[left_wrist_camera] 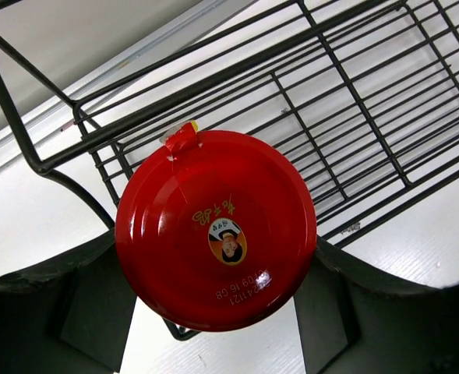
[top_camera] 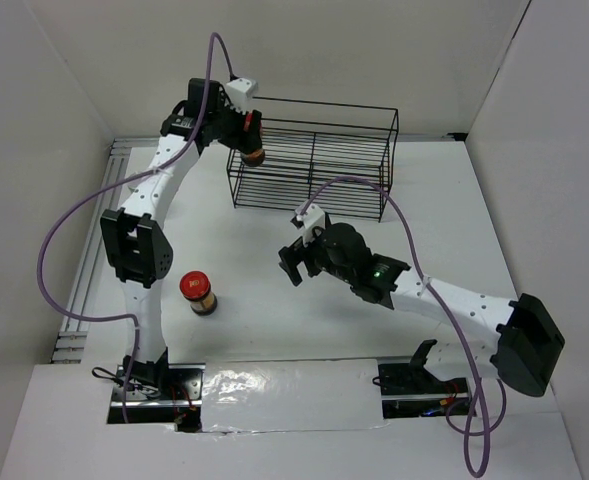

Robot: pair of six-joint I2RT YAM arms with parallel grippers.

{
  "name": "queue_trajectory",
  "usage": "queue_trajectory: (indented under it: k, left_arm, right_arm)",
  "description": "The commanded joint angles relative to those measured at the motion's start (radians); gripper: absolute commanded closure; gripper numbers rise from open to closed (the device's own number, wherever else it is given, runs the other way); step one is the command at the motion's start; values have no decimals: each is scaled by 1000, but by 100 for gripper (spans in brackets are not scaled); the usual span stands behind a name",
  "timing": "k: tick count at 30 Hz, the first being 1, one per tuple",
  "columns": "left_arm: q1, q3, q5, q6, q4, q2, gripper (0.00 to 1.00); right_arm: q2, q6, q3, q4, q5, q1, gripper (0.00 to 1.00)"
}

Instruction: Organize the condiment bottles

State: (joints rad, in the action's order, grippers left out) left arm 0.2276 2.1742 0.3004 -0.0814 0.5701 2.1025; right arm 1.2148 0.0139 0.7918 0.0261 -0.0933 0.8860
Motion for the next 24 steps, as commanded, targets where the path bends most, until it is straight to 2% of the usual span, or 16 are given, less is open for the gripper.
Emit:
queue_trajectory:
  k: [1,3,4,6,7,8,9,19,24]
  left_arm:
    - [-28,61,54,54,-41,24,61]
    - [-34,64,66,58,-32,27,48]
    - [-34,64,68,58,-32,30,37]
    - [-30,64,69,51,-33,28,27]
    - [-28,65,66,46,-39,28,16]
    - [-24,64,60,39,-42,28,12]
    - [-24,65,51,34,-45,28,2]
    - [-11,73,-1,25,-73,-2,1]
    - [1,35,-75,-14,-140,-87,1]
  right_arm:
    - [17,6,49,-15,3,5,0]
    - [28,1,55,-17,7,8,0]
    - [31,3,57,-17,9,8,0]
    - [37,0,58,-11,12,8,0]
    - [38,-3,61,-8,13,8,0]
    - [45,-3,63,-5,18,8,0]
    - [48,-3,66,-5,21,8,0]
    - [83,-34,93,-3,56,11,0]
    - [91,-54,99,1,73,18,0]
